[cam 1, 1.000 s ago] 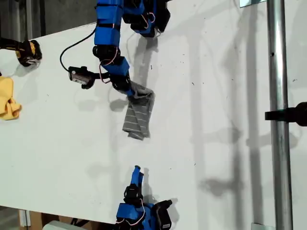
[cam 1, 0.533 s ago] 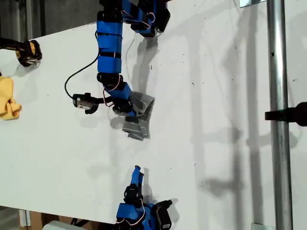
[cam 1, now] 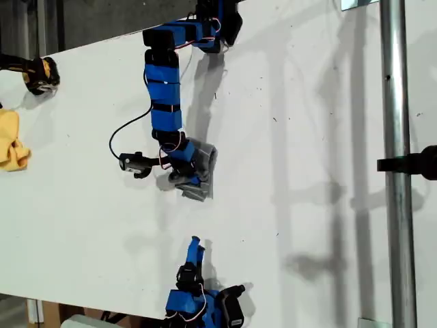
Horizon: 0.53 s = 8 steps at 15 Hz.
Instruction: Grasp corners of a towel and fold twice.
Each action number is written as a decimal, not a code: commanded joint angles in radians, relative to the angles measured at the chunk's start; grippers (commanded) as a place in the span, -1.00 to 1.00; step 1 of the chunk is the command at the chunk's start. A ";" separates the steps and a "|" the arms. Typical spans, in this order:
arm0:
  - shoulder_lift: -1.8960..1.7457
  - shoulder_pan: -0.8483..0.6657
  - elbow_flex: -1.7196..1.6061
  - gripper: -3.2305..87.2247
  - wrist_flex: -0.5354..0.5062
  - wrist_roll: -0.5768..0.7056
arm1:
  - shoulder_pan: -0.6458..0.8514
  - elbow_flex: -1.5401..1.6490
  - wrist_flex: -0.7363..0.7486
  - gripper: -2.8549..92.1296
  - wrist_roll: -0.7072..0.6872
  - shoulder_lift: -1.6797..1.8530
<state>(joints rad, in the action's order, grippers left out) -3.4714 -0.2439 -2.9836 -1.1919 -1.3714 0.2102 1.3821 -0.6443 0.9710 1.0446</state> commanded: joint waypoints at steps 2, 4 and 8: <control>-0.008 0.009 0.015 -0.41 0.006 -0.015 | 0.003 -0.084 0.002 -0.03 -0.054 0.121; -0.008 0.011 0.012 -0.41 0.009 -0.018 | 0.005 -0.083 0.014 0.02 -0.104 0.264; -0.008 0.011 0.003 -0.27 0.009 -0.060 | 0.046 0.046 -0.060 -0.19 -0.158 0.672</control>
<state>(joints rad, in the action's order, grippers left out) -3.4714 -0.2424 -2.9897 -1.1919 -1.4051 0.2362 1.3806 -0.6888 0.8283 1.4972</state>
